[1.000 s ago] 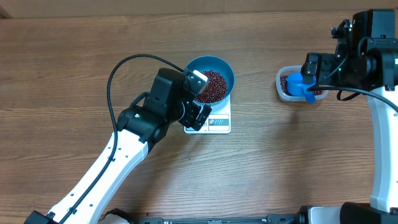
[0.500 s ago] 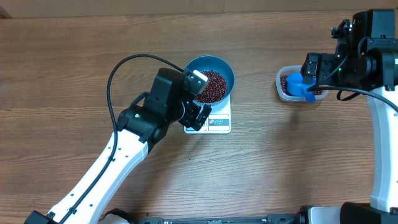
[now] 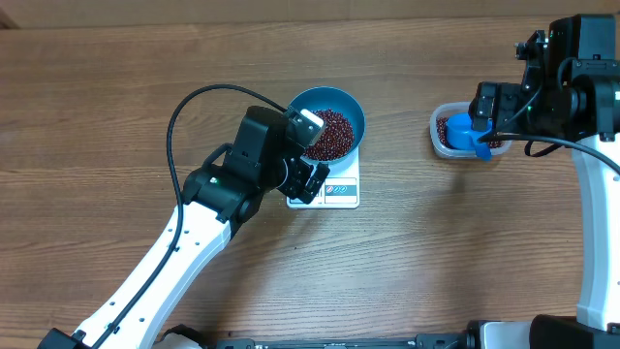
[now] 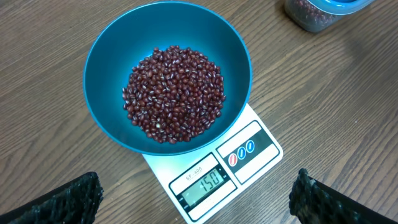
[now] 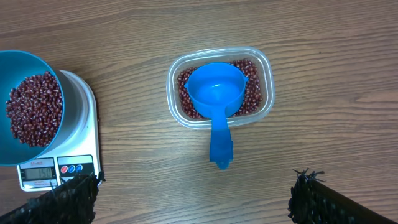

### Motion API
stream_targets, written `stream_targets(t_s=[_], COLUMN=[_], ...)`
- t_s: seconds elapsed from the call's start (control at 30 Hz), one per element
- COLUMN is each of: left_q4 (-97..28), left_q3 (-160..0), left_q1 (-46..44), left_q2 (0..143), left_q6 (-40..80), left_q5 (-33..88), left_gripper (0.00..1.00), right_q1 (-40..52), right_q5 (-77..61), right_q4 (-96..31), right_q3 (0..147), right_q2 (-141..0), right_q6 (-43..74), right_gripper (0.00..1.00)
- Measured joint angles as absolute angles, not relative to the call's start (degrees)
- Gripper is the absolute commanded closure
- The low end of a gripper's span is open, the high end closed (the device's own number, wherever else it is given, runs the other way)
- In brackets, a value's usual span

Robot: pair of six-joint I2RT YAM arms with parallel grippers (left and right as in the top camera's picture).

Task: Scoop item into bowl and weigh 150g on scale

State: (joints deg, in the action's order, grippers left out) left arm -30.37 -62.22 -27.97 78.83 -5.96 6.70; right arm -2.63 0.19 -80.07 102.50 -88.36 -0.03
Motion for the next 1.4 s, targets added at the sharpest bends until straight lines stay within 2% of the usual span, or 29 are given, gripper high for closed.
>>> stream_targets(t_s=[0.47,0.97,1.4], left_q4=[-30.3,-26.0,-25.9], left_q3=[-62.2,-62.2,-62.2], left_q1=[-28.0,-28.0,-28.0], left_q2=[79.5,97.3,98.7], left_q6=[-6.0,-4.9,-2.0], left_q5=[6.7,6.8,6.9], left_gripper=[0.01,0.0,0.01], right_q1=[-2.6,-2.6,-2.6], right_q5=[0.2,0.2,0.2], right_q4=[-80.1,-80.1,-80.1], right_q3=[102.5,102.5,102.5], right_q2=[-88.4,-88.4,-88.4], right_q6=[-0.1,-0.1,-0.1], right_gripper=[0.0,0.0,0.0])
